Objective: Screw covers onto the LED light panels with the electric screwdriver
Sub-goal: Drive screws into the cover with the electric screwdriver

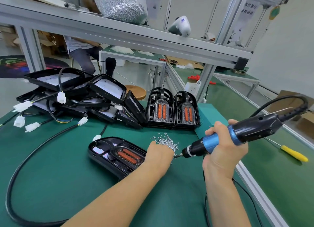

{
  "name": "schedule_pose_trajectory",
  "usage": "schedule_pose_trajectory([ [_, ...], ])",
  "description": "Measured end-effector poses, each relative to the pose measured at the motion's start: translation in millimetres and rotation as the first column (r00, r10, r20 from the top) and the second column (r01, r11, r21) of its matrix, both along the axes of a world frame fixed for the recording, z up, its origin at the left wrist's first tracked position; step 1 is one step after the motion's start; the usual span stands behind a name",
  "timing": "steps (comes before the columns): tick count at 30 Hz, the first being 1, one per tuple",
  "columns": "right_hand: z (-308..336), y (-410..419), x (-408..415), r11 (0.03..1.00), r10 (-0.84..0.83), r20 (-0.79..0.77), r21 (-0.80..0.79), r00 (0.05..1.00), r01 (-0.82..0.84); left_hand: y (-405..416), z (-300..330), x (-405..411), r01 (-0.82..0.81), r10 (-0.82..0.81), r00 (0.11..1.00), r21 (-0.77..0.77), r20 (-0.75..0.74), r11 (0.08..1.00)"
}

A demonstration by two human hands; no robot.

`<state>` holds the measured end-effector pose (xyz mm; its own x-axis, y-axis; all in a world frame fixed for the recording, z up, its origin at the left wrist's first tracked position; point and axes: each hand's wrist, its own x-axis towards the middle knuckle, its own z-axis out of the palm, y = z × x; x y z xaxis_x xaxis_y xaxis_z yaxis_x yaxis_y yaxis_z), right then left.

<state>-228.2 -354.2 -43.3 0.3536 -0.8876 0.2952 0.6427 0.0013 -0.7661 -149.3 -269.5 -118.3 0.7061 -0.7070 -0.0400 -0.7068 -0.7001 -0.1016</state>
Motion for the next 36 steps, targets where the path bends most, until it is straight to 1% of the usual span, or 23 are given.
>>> schedule_pose_trajectory([
  [2,0,0,0,1.0,0.003,-0.003,-0.001,1.0,-0.003,0,0,1,-0.013,0.014,1.0,0.019,-0.012,1.0],
  [7,1,-2,-2,1.0,0.006,-0.006,-0.013,1.0,-0.006,0,0,3,-0.034,0.033,0.998,-0.01,-0.044,0.999],
  [12,3,-5,-5,1.0,0.009,0.002,0.011,1.0,-0.009,0,-2,7,0.011,-0.01,1.0,0.056,-0.024,0.998],
  [18,5,-8,-7,1.0,0.003,-0.001,0.003,1.0,-0.003,0,-11,8,0.003,-0.004,1.0,0.083,0.008,0.997],
  [23,4,-8,-10,1.0,0.016,-0.005,-0.005,1.0,-0.016,-1,-14,4,0.016,-0.029,0.997,0.189,0.065,0.982],
  [26,4,-9,-12,1.0,0.029,0.0,-0.009,1.0,-0.029,1,-14,2,0.007,-0.019,0.997,0.167,0.069,0.986],
  [28,4,-10,-12,1.0,0.025,-0.001,-0.007,1.0,-0.026,3,-12,1,-0.002,-0.008,0.996,0.112,0.089,0.994],
  [31,6,-11,-12,1.0,0.026,0.006,-0.005,1.0,-0.026,4,-4,4,-0.012,0.019,0.996,-0.082,0.084,0.997],
  [34,6,-9,-12,0.999,0.033,0.007,-0.004,0.999,-0.033,12,6,9,-0.058,0.058,0.998,-0.247,-0.009,0.967],
  [35,6,-9,-11,0.999,0.039,0.011,-0.001,0.999,-0.039,15,9,11,-0.083,0.067,0.996,-0.337,-0.061,0.938],
  [36,6,-8,-11,0.999,0.044,0.013,0.0,0.999,-0.044,20,12,12,-0.132,0.077,0.988,-0.451,-0.138,0.883],
])
